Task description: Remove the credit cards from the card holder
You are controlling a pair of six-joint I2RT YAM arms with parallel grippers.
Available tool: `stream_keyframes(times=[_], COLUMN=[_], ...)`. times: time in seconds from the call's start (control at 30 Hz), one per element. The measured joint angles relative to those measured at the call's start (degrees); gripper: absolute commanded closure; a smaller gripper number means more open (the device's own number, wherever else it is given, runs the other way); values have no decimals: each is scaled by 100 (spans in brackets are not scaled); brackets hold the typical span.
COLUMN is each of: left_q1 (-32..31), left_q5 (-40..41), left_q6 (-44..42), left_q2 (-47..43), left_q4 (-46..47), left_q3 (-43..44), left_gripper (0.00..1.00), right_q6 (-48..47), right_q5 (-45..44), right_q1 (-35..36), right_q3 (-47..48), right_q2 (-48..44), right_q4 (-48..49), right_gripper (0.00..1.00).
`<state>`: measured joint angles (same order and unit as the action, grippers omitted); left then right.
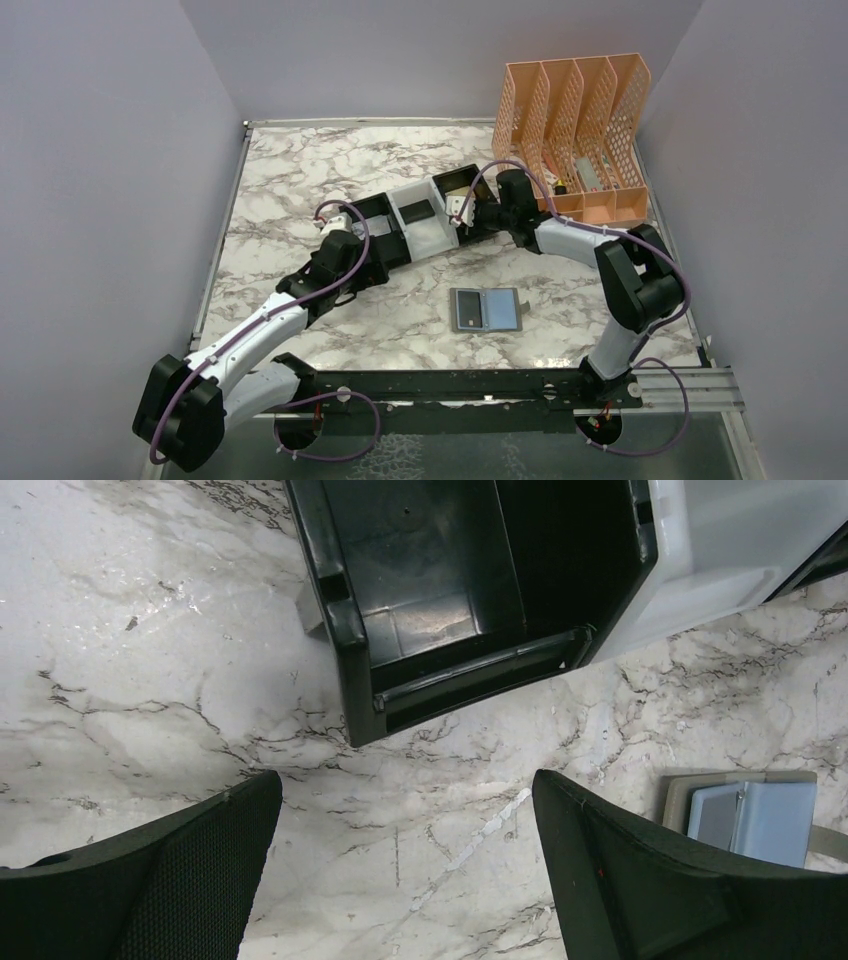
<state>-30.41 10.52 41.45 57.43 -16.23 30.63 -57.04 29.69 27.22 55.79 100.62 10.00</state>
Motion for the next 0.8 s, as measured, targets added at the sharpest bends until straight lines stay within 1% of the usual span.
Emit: stream_keyframes(times=[0.27, 0.4, 0.53, 0.8], left_q1=[92, 173, 219, 232], left_q5=[-7, -15, -87, -205], left_q6=[-52, -101, -118, -136], left_q2=[2, 81, 168, 52], left_q4=[79, 160, 166, 173], left_q3=[0, 0, 0, 0], left_gripper=[1, 1, 1, 1], right_q6=[391, 745, 1202, 1987], right_q5=[55, 4, -192, -739], right_q1=[83, 85, 85, 83], right_q3=[-48, -50, -39, 363], right_q2=[-131, -131, -131, -87], right_q4=[-151, -278, -356, -929], right_gripper=[97, 98, 97, 95])
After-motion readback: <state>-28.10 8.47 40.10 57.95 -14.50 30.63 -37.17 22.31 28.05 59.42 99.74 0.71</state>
